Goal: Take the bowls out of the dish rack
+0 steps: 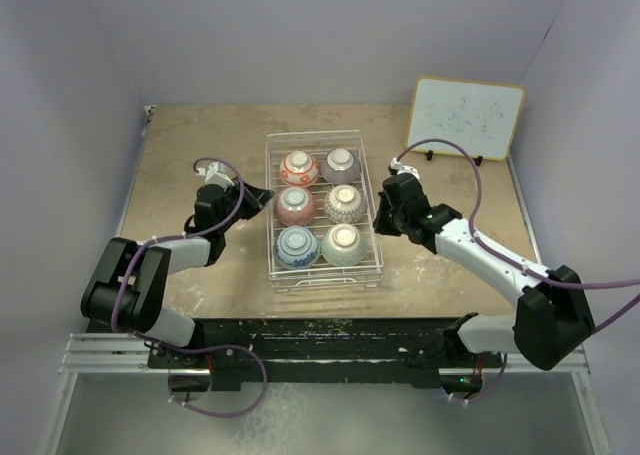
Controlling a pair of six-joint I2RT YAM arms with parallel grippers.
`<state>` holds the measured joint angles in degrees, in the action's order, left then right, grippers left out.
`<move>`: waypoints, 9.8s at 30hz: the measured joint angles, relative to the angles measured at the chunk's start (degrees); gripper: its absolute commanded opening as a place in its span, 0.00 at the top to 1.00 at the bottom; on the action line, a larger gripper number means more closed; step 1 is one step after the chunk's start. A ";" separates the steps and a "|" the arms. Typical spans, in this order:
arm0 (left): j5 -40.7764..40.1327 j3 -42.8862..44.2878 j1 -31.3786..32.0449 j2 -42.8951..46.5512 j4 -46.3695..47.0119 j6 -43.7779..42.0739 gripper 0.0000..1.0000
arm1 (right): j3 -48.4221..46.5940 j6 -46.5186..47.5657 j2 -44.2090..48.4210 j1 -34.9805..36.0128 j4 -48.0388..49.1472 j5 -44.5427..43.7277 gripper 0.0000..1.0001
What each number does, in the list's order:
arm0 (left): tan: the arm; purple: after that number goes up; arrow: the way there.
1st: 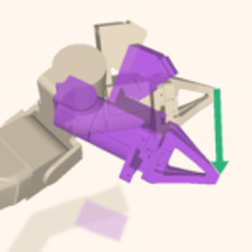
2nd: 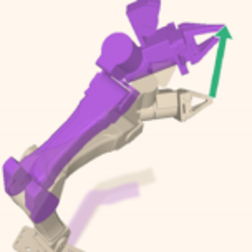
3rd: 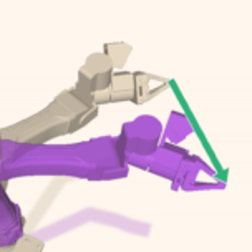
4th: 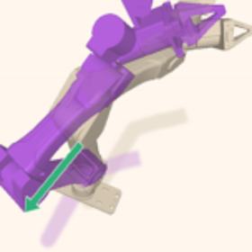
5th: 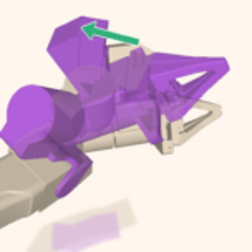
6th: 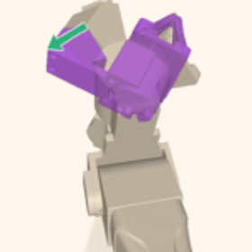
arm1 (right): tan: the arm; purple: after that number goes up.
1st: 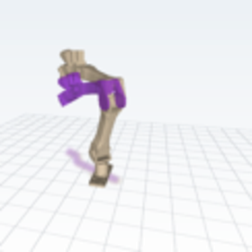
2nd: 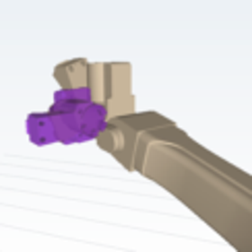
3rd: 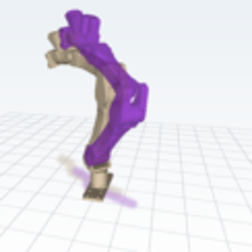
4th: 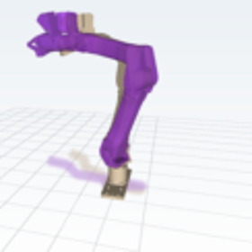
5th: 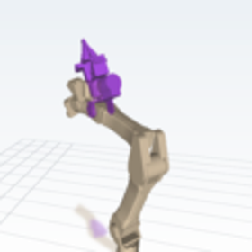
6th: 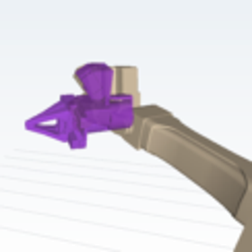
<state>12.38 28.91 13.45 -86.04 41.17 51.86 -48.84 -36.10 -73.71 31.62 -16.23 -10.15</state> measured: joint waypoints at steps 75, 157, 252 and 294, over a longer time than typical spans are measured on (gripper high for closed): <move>-1.90 -7.19 -0.94 23.67 -22.27 -2.19 0.19 | 22.18 -14.38 33.68 -5.68 23.93 3.04 0.19; -29.90 46.86 -1.46 -2.43 -56.04 -21.59 0.02 | -1.18 -1.84 9.27 -16.39 19.98 3.61 0.23; -39.21 26.32 6.34 4.20 -48.57 -38.47 0.94 | -10.01 4.66 -10.64 -3.54 11.56 -10.47 1.00; -43.71 28.35 -3.21 1.53 -47.71 -35.34 0.62 | -27.82 6.54 -28.50 4.17 12.81 -18.10 0.96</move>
<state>-31.33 57.25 10.24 -84.51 -6.55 16.51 -76.66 -29.56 -102.21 35.79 -3.42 -28.25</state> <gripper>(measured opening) 0.161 0.062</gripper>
